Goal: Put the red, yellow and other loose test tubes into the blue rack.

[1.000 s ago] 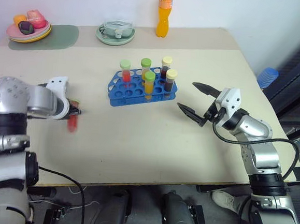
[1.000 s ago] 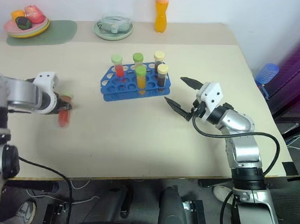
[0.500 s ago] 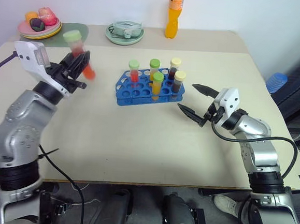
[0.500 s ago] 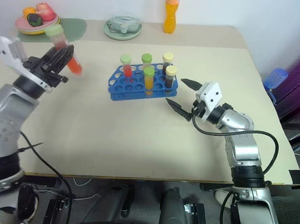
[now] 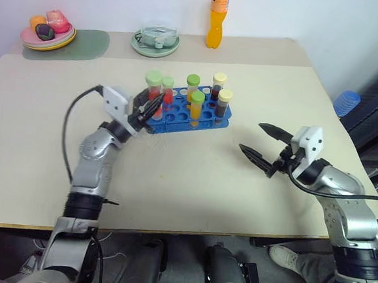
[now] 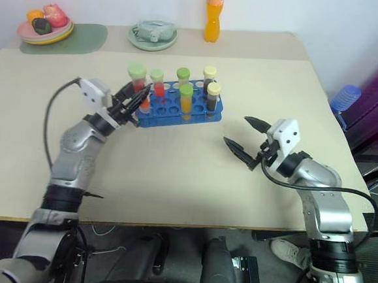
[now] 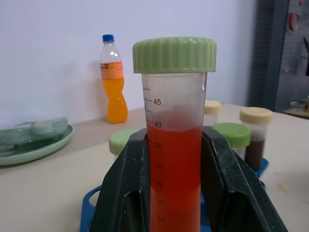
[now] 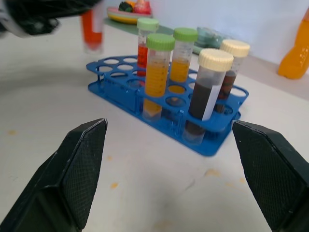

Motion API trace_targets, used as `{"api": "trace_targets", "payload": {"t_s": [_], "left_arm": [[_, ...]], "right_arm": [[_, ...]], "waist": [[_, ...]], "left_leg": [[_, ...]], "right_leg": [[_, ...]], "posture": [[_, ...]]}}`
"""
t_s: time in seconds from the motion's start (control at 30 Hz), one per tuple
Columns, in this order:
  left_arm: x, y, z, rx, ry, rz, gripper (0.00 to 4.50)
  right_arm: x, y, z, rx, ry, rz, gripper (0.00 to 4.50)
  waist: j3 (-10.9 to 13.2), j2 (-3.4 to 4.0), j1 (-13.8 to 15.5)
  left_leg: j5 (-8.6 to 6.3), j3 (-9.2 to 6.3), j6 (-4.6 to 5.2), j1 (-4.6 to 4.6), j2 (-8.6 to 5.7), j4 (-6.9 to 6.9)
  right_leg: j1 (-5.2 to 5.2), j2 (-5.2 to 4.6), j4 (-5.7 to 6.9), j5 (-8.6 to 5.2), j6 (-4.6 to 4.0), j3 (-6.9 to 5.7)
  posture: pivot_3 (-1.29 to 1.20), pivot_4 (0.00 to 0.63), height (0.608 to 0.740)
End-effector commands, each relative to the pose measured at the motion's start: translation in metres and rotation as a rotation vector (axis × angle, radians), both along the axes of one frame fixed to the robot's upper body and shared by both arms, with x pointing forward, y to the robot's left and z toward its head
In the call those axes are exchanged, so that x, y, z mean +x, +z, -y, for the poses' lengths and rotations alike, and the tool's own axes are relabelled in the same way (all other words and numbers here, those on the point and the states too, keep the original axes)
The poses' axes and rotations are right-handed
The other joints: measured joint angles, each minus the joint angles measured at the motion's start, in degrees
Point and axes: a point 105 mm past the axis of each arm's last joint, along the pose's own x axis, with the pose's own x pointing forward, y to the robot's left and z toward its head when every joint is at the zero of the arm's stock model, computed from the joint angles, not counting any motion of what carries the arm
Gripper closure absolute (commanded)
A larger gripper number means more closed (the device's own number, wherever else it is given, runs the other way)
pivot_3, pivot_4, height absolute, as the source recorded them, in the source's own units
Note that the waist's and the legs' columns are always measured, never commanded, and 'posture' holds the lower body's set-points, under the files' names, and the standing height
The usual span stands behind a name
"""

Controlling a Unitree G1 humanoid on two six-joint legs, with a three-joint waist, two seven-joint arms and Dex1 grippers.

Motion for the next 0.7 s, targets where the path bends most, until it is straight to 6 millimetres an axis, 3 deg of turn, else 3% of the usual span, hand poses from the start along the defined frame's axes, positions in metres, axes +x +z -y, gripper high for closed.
{"api": "trace_targets", "payload": {"t_s": [0.03, 0.17, 0.37, 0.7], "left_arm": [[0.003, 0.009, 0.006, 0.003, 0.005, 0.076, 3.73], [0.013, 0.001, 0.023, 0.009, -0.014, 0.068, 3.73], [0.015, -0.017, 0.029, 0.028, -0.028, 0.036, 3.73], [0.014, -0.026, 0.013, 0.023, 0.01, 0.006, 3.73]], "right_arm": [[-0.009, 0.017, 0.0, 0.009, 0.014, 0.045, 0.26], [-0.012, 0.019, 0.001, -0.005, 0.002, 0.038, 0.26], [-0.014, 0.025, 0.001, -0.01, -0.015, 0.04, 0.26], [-0.014, 0.024, 0.003, -0.011, -0.031, 0.033, 0.26]], "waist": [[0.0, 0.0, 0.0], [0.0, 0.0, 0.1], [0.0, -0.01, -0.1], [0.0, -0.01, -0.1]], "left_leg": [[-0.01, 0.0, 0.02, 0.0, 0.0, 0.0], [-0.01, 0.01, 0.03, 0.0, -0.01, 0.03], [-0.03, 0.0, 0.05, 0.0, -0.01, 0.05], [-0.03, 0.0, 0.05, 0.0, -0.01, 0.06]], "right_leg": [[0.0, 0.0, -0.01, 0.0, 0.01, 0.0], [0.01, 0.0, 0.0, 0.02, 0.04, -0.01], [0.02, 0.0, 0.01, 0.03, 0.07, -0.02], [0.03, 0.0, 0.03, 0.03, 0.07, -0.02]], "posture": [[0.0, 0.15, 0.74], [0.0, 0.15, 0.74], [0.0, 0.15, 0.74], [0.0, 0.15, 0.74]]}}
